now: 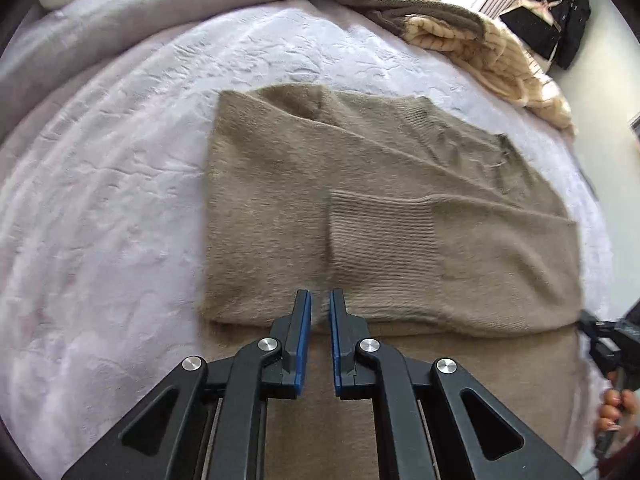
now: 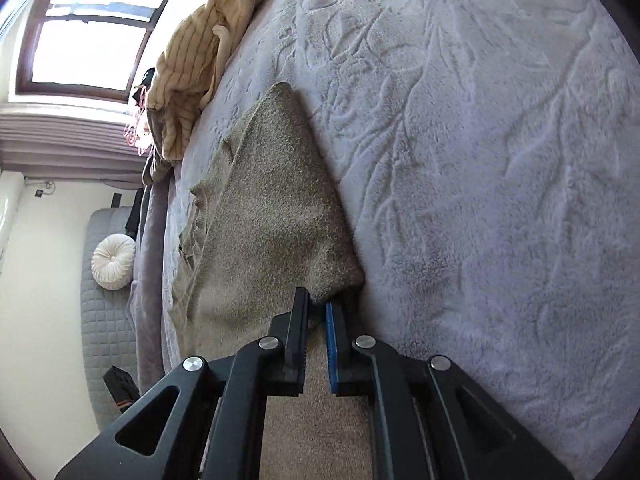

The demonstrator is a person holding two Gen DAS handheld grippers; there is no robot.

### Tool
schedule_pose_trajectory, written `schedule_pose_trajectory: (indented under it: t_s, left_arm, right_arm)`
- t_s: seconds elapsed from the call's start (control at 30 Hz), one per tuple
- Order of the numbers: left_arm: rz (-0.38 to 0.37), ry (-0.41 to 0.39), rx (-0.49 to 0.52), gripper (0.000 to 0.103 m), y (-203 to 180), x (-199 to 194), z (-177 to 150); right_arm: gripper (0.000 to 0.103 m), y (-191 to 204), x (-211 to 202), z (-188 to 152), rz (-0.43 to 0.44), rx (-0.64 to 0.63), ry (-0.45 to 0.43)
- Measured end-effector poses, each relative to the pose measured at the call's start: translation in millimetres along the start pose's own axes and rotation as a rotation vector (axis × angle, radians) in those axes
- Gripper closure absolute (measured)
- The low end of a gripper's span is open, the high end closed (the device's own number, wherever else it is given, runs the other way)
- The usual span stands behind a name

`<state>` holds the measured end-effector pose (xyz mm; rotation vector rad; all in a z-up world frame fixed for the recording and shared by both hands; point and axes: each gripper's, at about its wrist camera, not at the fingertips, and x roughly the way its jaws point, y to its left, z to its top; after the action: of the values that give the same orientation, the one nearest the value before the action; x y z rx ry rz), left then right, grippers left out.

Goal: Fold small clothes
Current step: 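Lay the sleeve flat on the folded side and open the right tool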

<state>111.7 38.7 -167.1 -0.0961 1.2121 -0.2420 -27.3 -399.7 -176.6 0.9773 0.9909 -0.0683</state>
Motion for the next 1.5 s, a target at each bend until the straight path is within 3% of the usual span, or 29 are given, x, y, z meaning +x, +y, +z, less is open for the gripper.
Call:
schedule_pose_trajectory:
  t_s: [0.1, 0.17, 0.2, 0.23, 0.37, 0.4, 0.43, 0.47, 0.5, 0.57, 0.67, 0.7, 0.73, 0.93, 1.1, 1.33, 1.4, 1.5]
  left_arm:
    - [0.033, 0.012, 0.014, 0.094, -1, 0, -3]
    - [0.051, 0.028, 0.017, 0.094, -1, 1, -4]
    - [0.057, 0.024, 0.026, 0.094, -2, 2, -5]
    - [0.063, 0.016, 0.036, 0.094, -3, 2, -6]
    - [0.081, 0.009, 0.057, 0.093, -8, 3, -8]
    - [0.08, 0.012, 0.054, 0.088, -7, 3, -8]
    - [0.081, 0.016, 0.047, 0.075, -7, 3, -8]
    - [0.096, 0.021, 0.038, 0.034, -6, 3, -7]
    - [0.12, 0.016, 0.027, 0.001, -4, 2, -8]
    - [0.129, -0.017, 0.015, 0.0, 0, -4, -10]
    - [0.119, 0.015, -0.007, 0.0, 5, -1, -12]
    - [0.115, 0.022, -0.013, 0.0, 6, -1, -13]
    - [0.114, 0.026, -0.019, 0.0, 7, -1, -14]
    - [0.092, 0.018, -0.031, 0.0, 12, -2, -11]
    - [0.079, 0.016, -0.04, 0.0, 12, -10, -8]
    - [0.027, -0.032, 0.024, 0.0, -14, -13, 14]
    - [0.038, -0.029, 0.039, 0.0, -23, -2, 21]
    - [0.113, 0.02, 0.048, 0.0, -25, 23, 21]
  right_arm:
    - [0.086, 7, -15, -3, -0.028, -0.052, 0.001]
    - [0.072, 9, -27, -3, -0.036, -0.078, -0.022]
    - [0.059, 9, -33, -1, -0.034, -0.083, -0.041]
    - [0.055, 8, -37, 1, -0.028, -0.085, -0.062]
    - [0.055, -2, -34, 14, -0.012, -0.049, -0.078]
    - [0.055, -4, -29, 16, -0.012, -0.048, -0.065]
    - [0.055, -5, -22, 17, -0.01, -0.051, -0.051]
    - [0.055, -5, -16, 18, -0.007, -0.055, -0.036]
    - [0.055, -6, -10, 19, -0.003, -0.057, -0.023]
    - [0.055, -5, -1, 21, 0.014, -0.061, -0.005]
    - [0.059, -4, 12, 24, 0.016, -0.054, 0.026]
    - [0.082, -3, 15, 25, -0.006, -0.053, 0.039]
    - [0.086, 0, 17, 25, -0.028, -0.062, 0.051]
    - [0.087, 35, -3, 20, -0.134, -0.284, -0.002]
    - [0.087, 13, 16, 19, -0.209, -0.281, 0.023]
    - [0.087, 21, 14, 13, -0.274, -0.322, 0.008]
    - [0.086, 23, 14, 12, -0.284, -0.321, 0.008]
    - [0.086, 25, 13, 11, -0.296, -0.325, 0.002]
